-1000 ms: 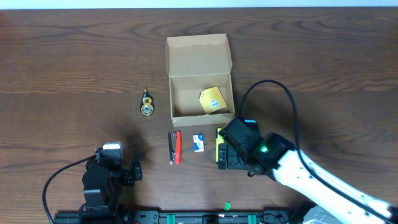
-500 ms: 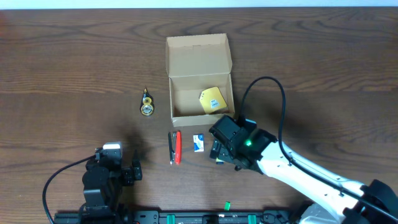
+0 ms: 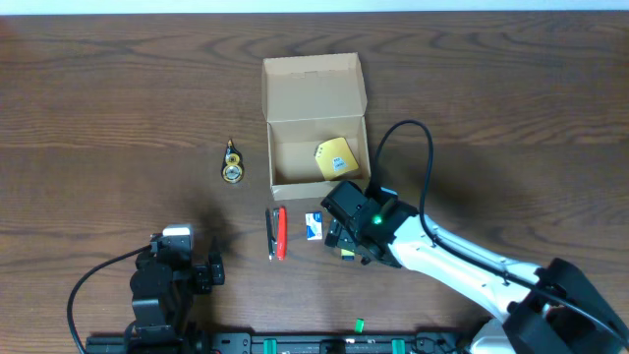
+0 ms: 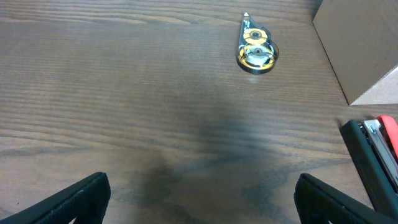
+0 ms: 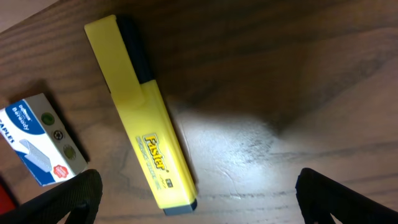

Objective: Pack container
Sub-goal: 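Close the right gripper on the highlighter and lift it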

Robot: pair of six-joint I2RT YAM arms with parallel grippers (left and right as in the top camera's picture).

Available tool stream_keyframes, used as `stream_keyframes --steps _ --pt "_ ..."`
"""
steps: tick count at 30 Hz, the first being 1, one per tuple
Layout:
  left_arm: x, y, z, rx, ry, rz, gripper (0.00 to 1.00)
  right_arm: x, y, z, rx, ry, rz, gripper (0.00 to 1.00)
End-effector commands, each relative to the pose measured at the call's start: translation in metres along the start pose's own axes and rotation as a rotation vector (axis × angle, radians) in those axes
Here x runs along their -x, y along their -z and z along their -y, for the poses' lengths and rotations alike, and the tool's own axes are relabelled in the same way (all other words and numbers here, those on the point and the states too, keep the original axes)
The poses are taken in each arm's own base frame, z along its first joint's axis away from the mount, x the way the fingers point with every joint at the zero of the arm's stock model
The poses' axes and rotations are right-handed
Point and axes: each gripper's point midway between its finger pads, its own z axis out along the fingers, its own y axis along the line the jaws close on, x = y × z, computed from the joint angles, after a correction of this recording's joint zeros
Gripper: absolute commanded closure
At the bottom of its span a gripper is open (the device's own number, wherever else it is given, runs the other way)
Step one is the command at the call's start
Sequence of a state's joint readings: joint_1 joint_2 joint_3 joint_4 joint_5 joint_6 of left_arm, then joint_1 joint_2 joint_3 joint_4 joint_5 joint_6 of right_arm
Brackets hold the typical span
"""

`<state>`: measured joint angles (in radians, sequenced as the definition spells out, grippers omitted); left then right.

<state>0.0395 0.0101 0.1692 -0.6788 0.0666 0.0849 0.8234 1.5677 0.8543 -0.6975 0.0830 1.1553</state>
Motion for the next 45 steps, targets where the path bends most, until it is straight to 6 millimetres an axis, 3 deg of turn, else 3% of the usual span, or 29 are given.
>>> stream_keyframes --steps 1,27,36,42,45 --pt "-0.004 -0.002 -0.004 0.021 0.007 -0.007 0.05 0.0 -0.006 0.002 -0.021 -0.009 0.014 0.01" --pt "-0.004 -0.002 -0.004 0.021 0.007 -0.007 0.05 -0.002 -0.025 -0.002 -0.036 -0.014 0.001 0.09" --pt "-0.004 -0.002 -0.004 0.021 0.007 -0.008 0.04 -0.006 -0.03 0.0 -0.044 -0.013 -0.026 0.33" --pt "-0.004 -0.002 -0.004 0.021 0.007 -0.008 0.05 -0.012 -0.029 0.003 -0.054 -0.012 -0.053 0.59" --pt "-0.004 -0.002 -0.004 0.021 0.007 -0.008 0.05 -0.013 -0.029 0.002 -0.052 -0.012 -0.063 0.66"
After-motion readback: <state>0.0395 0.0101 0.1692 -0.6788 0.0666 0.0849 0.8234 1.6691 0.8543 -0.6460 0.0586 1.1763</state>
